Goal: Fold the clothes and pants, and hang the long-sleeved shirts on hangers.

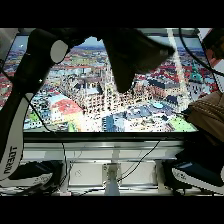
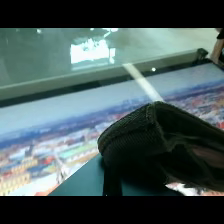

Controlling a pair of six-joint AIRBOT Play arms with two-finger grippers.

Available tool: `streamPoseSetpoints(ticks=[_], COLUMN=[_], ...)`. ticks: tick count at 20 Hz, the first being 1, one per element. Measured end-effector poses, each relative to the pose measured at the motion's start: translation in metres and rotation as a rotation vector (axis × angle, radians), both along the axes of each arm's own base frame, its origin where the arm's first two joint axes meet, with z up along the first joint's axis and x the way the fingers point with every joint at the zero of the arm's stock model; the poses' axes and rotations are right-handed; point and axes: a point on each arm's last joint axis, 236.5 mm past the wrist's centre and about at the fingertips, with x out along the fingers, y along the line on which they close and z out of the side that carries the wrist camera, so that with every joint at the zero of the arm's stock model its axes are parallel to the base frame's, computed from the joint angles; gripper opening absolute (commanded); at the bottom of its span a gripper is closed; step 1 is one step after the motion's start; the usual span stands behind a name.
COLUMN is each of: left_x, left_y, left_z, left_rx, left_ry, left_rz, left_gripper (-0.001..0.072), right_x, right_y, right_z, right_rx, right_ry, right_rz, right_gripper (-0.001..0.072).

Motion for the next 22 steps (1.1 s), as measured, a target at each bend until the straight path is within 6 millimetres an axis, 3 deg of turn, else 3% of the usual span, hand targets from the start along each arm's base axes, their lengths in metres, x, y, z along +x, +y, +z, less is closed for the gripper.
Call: streamPoseSetpoints(ticks=[3,6,9,12,16,17,18,20,22], left_x=[0.003,-0.005,-0.016,-0.021,-0.017,-0.015,-0.013,-0.011,-0.009], left_y=[0.034,0.055,0.055,0.054,0.069,0.076,0.082,0.091,0.097], left_z=[-0.089,-0.182,-0.237,-0.261,-0.275,-0.278,-0.280,-0.282,-0.283], left_rx=[0.072,0.089,0.077,0.103,0.206,0.246,0.275,0.326,0.357], left_ry=[0.276,0.543,0.703,0.745,0.726,0.716,0.708,0.694,0.684], left_rz=[0.072,0.086,0.051,-0.002,-0.027,-0.023,-0.016,-0.010,-0.005], left_gripper=[0.0061,0.0062,0.0062,0.0062,0.0062,0.0063,0.0063,0.0062,0.0062], right_x=[-0.005,-0.005,-0.001,-0.001,-0.014,-0.018,-0.022,-0.028,-0.030], right_y=[-0.014,-0.018,-0.021,-0.021,-0.009,-0.005,-0.003,-0.006,-0.023], right_z=[-0.004,-0.024,-0.057,-0.111,-0.209,-0.231,-0.254,-0.301,-0.343], right_rx=[-0.021,-0.045,-0.082,-0.141,-0.258,-0.283,-0.302,-0.337,-0.343], right_ry=[0.023,0.086,0.181,0.333,0.582,0.633,0.684,0.788,0.890], right_rz=[-0.027,-0.032,-0.036,-0.018,0.113,0.149,0.179,0.194,0.149], right_gripper=[0.0049,0.0049,0.0049,0.0050,0.0055,0.0130,0.0258,0.0293,0.0355])
